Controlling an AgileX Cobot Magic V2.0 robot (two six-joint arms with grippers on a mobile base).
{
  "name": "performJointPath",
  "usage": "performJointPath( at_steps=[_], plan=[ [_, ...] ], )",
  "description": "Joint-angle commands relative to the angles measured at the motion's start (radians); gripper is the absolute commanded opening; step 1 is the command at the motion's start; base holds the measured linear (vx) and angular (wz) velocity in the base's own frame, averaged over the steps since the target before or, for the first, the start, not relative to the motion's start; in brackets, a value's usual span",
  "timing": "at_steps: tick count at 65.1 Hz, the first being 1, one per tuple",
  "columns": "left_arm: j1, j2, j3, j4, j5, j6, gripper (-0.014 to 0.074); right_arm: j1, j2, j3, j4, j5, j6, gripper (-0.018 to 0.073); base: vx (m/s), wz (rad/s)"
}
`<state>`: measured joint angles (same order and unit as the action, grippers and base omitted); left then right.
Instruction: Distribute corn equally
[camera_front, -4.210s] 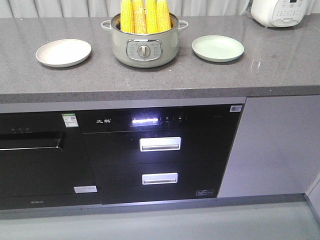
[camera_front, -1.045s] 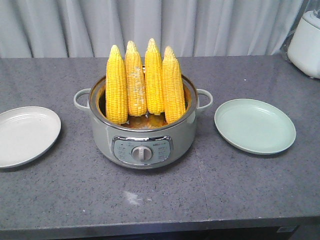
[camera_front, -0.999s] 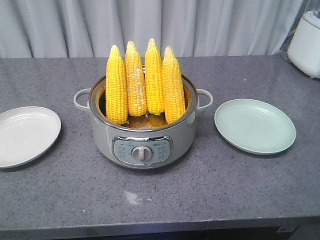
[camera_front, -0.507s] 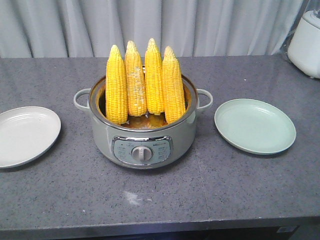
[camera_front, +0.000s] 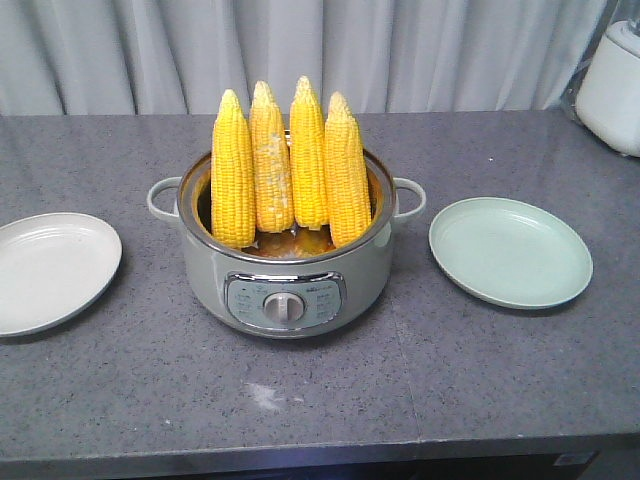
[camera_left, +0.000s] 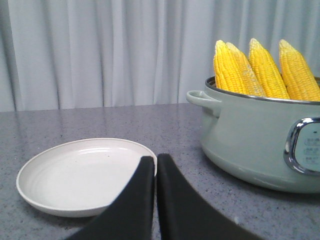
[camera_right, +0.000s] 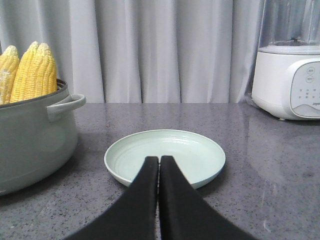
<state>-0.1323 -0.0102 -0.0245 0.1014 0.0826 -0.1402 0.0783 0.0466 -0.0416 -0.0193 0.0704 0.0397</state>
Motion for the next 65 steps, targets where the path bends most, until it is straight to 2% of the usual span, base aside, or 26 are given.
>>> performJointPath(
  at_steps=[1, 10, 23, 29, 35, 46, 54, 65],
  plan=[
    [0.001, 0.004, -0.123, -0.010, 0.000, 0.000, -0.0006, -0.004, 0.085, -0.091, -0.008, -0.053, -0.003, -0.0011, 0.00, 0.00],
    [0.001, 0.102, -0.309, -0.001, 0.164, 0.000, -0.0006, -0.004, 0.249, -0.251, -0.008, 0.019, -0.003, -0.0011, 0.00, 0.00],
    [0.001, 0.350, -0.617, 0.000, 0.352, -0.020, -0.0006, -0.004, 0.489, -0.554, -0.008, 0.240, -0.003, -0.0011, 0.00, 0.00],
    [0.001, 0.492, -0.770, -0.002, 0.491, -0.025, -0.0006, -0.004, 0.582, -0.687, -0.008, 0.370, -0.004, -0.0011, 0.00, 0.00],
    [0.001, 0.626, -0.917, -0.002, 0.630, -0.076, -0.0006, -0.004, 0.672, -0.807, -0.008, 0.481, -0.007, -0.0011, 0.00, 0.00],
    [0.001, 0.855, -1.159, -0.002, 0.861, -0.079, -0.0006, -0.004, 0.834, -0.994, -0.008, 0.647, -0.007, -0.0011, 0.00, 0.00],
    [0.001, 0.976, -1.251, -0.002, 0.942, -0.079, -0.0006, -0.004, 0.926, -1.068, -0.008, 0.726, -0.007, -0.0011, 0.00, 0.00],
    [0.001, 1.044, -1.269, -0.002, 0.951, -0.074, -0.0006, -0.004, 0.977, -1.076, -0.008, 0.734, -0.007, -0.0011, 0.00, 0.00]
  ],
)
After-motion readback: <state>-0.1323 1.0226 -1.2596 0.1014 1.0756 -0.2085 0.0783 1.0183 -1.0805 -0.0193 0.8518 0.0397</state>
